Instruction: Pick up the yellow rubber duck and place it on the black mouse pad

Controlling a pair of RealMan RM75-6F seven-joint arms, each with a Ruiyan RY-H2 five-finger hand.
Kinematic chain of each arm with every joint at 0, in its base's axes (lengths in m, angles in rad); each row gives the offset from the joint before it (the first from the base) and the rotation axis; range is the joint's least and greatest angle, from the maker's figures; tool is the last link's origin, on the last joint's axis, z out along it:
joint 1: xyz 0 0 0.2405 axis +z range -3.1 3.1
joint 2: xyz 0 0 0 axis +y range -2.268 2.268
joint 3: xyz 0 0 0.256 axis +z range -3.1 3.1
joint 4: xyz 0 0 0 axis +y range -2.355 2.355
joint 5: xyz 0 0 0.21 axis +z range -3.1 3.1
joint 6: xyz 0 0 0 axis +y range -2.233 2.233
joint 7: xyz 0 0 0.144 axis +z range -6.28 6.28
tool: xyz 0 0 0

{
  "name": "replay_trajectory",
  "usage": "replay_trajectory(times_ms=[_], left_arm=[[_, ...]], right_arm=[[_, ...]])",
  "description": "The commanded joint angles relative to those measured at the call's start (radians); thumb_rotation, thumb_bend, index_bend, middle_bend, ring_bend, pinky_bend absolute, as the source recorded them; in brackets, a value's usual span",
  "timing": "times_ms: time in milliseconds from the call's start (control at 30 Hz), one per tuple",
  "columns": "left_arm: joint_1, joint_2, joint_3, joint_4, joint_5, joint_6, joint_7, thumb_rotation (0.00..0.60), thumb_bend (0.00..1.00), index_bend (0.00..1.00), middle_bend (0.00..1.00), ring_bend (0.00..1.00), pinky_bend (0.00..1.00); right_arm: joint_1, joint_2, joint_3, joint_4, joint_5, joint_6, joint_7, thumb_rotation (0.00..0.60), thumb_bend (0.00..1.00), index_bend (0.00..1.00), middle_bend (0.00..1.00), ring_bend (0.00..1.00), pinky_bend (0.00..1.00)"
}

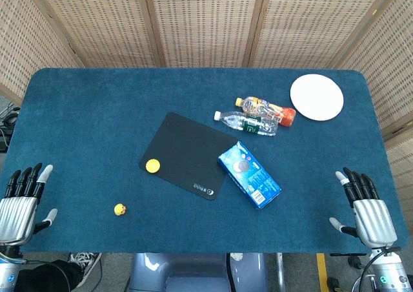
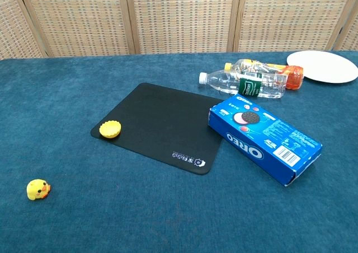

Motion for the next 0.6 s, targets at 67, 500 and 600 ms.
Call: replay_trajectory(times_ms=[67,500,600], left_arm=[[-0.001,0.001,-0.001,0.0,-0.004,-0.004,0.0,0.6,0.27,0.0,0.0,0.0,0.0],[-0.003,0.002,-0.005,0.002,0.002,-0.006,-0.012,0.6,0.27,0.0,0.0,0.0,0.0],[-0.006,0.0,-0.007,0.005,-0.004,-0.014,-0.011,0.6,0.27,0.0,0.0,0.0,0.0]], right_arm=[[0.0,0.0,0.0,0.001,-0.001,0.001,0.002,0.6,0.0,0.03,0.0,0.0,0.01],[0.002,0.003,0.007,-0.001,0.012,-0.005,0.007,0.6,0.0,0.03,0.0,0.0,0.01],[0.004,0.001,0.009,0.001,0.016,-0.009,0.005,0.6,0.0,0.03,0.0,0.0,0.01]])
